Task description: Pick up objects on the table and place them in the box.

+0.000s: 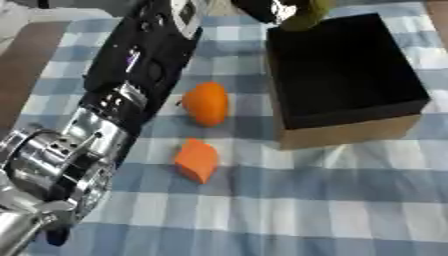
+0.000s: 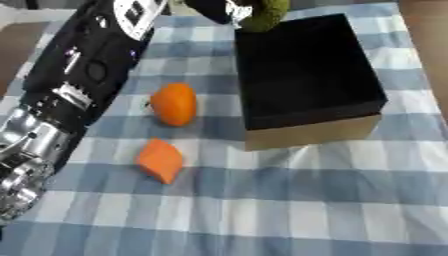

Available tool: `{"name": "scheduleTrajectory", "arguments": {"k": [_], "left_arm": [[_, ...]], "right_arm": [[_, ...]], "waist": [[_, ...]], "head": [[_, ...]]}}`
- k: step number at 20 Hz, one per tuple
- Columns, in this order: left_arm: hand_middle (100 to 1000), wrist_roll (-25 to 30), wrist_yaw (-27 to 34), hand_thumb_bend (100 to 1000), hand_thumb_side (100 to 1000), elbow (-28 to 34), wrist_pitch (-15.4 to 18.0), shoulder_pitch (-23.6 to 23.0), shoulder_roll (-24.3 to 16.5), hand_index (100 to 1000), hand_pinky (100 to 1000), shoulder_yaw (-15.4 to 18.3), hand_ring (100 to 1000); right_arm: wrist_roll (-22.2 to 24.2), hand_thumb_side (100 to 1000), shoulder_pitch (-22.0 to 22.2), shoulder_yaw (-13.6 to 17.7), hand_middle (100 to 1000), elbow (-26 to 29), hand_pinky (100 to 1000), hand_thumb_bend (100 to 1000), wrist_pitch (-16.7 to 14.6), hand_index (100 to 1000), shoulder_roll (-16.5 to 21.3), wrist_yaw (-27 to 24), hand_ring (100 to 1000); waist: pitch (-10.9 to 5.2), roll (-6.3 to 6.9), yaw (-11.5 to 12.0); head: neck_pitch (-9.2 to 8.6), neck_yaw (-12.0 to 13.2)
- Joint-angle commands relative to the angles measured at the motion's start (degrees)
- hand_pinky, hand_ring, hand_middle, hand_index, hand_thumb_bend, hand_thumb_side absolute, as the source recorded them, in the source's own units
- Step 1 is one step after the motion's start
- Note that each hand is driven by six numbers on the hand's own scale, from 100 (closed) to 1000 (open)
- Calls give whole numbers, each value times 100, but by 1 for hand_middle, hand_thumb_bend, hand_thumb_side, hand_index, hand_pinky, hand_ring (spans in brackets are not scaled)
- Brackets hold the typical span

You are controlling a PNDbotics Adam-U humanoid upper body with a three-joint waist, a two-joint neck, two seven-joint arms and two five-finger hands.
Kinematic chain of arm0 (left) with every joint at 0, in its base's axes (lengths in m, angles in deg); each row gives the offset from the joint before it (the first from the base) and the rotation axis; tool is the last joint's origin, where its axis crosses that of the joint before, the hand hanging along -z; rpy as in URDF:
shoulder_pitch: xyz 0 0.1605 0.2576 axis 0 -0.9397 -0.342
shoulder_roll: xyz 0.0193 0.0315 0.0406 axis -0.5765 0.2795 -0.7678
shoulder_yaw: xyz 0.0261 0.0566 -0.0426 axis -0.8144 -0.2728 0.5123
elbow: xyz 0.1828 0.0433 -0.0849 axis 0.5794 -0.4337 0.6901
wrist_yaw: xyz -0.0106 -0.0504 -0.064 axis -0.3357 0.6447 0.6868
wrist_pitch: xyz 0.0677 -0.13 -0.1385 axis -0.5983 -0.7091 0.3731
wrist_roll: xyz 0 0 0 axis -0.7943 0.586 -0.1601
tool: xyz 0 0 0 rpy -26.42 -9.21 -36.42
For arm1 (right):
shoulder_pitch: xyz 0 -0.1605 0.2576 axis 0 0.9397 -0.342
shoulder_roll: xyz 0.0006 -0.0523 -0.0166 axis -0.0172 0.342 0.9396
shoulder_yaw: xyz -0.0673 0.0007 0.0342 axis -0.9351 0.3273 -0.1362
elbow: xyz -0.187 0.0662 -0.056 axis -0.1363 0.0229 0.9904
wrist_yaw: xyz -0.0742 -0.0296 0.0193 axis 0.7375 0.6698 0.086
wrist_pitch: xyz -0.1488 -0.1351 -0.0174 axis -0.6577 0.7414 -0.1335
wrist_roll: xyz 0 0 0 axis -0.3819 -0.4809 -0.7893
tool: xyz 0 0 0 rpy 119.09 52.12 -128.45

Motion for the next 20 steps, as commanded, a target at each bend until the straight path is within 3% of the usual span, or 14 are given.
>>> {"name": "scheduleTrajectory", "arguments": {"k": [1,9,14,19,20], "left_arm": [[674,-59,11,100,274,83,-9,135,17,701,690,-29,725],[683,-515,-639,100,249,-324,27,-9,193,710,693,10,730],[703,-551,-721,100,202,-508,215,-67,285,733,710,-6,745],[789,-535,-816,100,175,-590,389,-133,333,849,805,-45,826],[830,-525,-828,100,146,-578,449,-134,333,910,847,-48,867]], "right_arm": [[10,470,-50,47,420,58,921,100,6,901,160,-59,1000],[43,470,-103,44,420,58,922,100,27,902,139,-99,1000],[62,470,-124,49,420,58,923,100,53,902,116,-104,1000],[71,470,-120,57,418,58,923,100,67,903,102,-102,1000],[71,470,-118,59,418,58,923,100,71,903,98,-100,1000]], "waist": [[-221,57,-23],[-188,66,-76],[-168,71,-92],[-167,79,-109],[-167,82,-108]], "head": [[0,37],[-14,72],[-5,69],[-12,66],[-11,67]]}}
